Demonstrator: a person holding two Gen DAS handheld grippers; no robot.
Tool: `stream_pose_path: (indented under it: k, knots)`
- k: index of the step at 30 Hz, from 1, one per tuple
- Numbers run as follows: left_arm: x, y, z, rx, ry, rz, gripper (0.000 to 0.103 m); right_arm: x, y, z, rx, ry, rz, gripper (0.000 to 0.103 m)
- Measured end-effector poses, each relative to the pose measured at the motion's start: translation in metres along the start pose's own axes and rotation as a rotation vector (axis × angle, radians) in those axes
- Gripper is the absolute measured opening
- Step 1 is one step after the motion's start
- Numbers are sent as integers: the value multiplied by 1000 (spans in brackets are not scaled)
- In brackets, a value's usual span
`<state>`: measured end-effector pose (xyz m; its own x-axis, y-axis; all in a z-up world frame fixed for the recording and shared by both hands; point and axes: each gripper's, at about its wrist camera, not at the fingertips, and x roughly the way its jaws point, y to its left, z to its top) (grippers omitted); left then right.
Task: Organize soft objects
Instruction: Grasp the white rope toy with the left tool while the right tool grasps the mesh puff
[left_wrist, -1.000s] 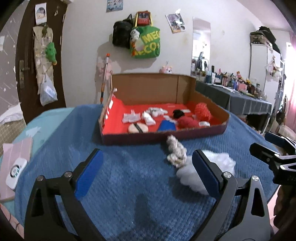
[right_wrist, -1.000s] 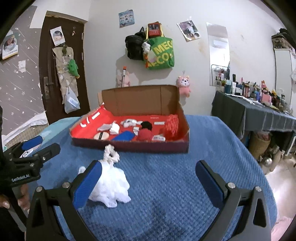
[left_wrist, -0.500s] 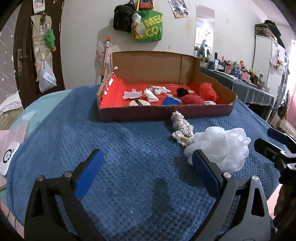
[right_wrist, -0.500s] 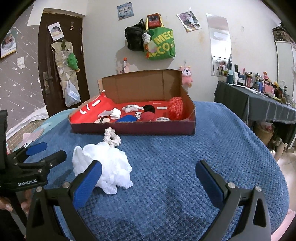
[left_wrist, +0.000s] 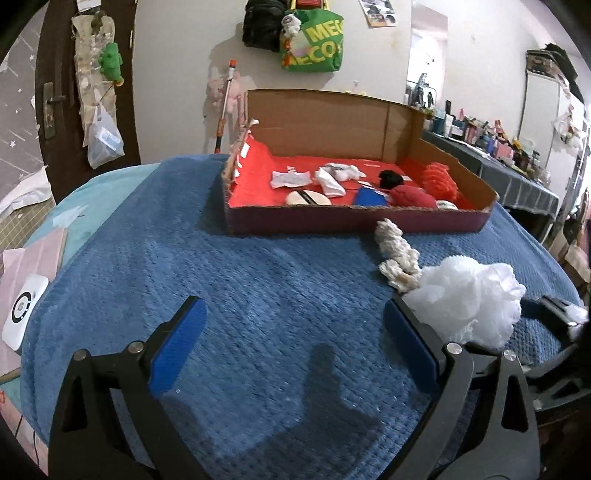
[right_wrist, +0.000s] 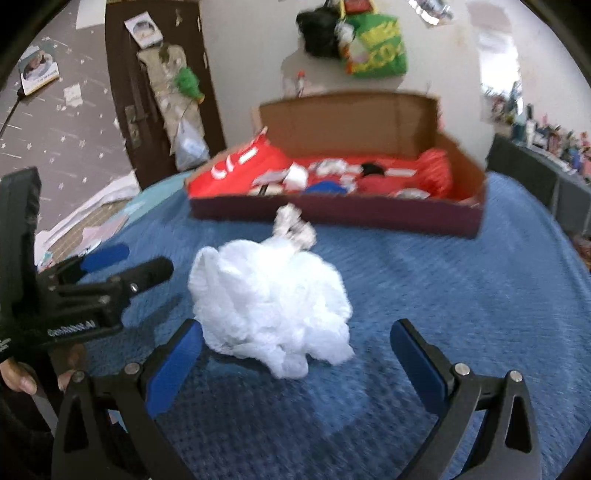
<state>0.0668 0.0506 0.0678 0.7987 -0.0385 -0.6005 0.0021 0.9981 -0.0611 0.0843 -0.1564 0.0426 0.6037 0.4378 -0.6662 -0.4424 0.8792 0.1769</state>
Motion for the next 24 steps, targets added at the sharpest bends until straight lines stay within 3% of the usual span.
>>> stream_pose_path:
  k: [2,5,9,16,24]
  knots:
    - [3,4,4,-8,9,-1,98,14,0,4,8,51,16,103]
    - [7,6,11,-14,16,1,98,30,0,10,8,95,-42,103]
    - [13,7,21,-16,25,0,98,17,-15,23,53,38,-94,103]
    - [33,-8,39,7,72,-41,98,-18,-75,53,179,-81,-187,103]
    - [60,-34,44,56,161,-82,98,-30,-99,67,221,-96,-144,103]
